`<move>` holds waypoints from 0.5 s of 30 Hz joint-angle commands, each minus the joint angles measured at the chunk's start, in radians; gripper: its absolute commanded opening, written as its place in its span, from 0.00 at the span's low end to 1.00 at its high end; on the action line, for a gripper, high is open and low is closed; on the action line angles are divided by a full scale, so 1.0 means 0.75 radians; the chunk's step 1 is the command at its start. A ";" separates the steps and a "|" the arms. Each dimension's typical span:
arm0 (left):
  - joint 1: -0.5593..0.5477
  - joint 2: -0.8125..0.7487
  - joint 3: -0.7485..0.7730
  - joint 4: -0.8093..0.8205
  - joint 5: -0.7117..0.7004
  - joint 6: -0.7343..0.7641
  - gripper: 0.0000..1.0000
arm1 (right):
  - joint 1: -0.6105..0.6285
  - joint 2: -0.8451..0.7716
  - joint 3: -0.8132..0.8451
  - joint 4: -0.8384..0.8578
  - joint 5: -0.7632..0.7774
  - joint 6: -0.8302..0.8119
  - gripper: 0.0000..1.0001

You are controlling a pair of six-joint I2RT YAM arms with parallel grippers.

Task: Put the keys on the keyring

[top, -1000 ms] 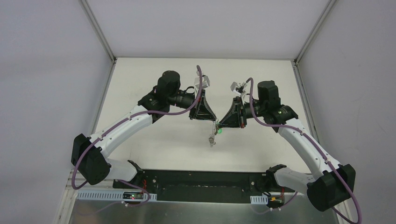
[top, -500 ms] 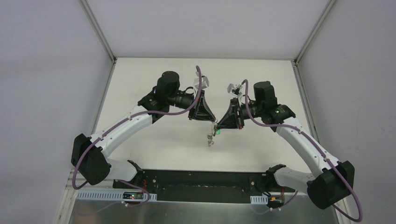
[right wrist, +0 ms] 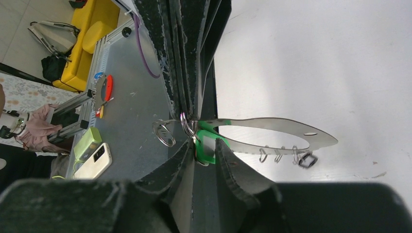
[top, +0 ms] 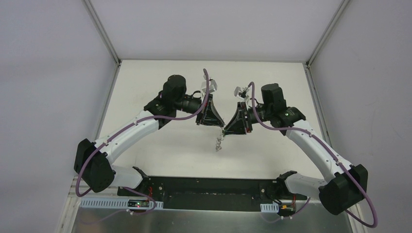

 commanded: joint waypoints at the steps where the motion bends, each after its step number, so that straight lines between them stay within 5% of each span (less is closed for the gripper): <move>1: 0.008 -0.055 0.002 0.107 0.063 -0.022 0.00 | -0.038 -0.080 0.068 -0.011 0.001 -0.037 0.26; 15: 0.008 -0.045 -0.018 0.206 0.053 -0.124 0.00 | -0.084 -0.093 0.158 -0.022 0.002 -0.038 0.32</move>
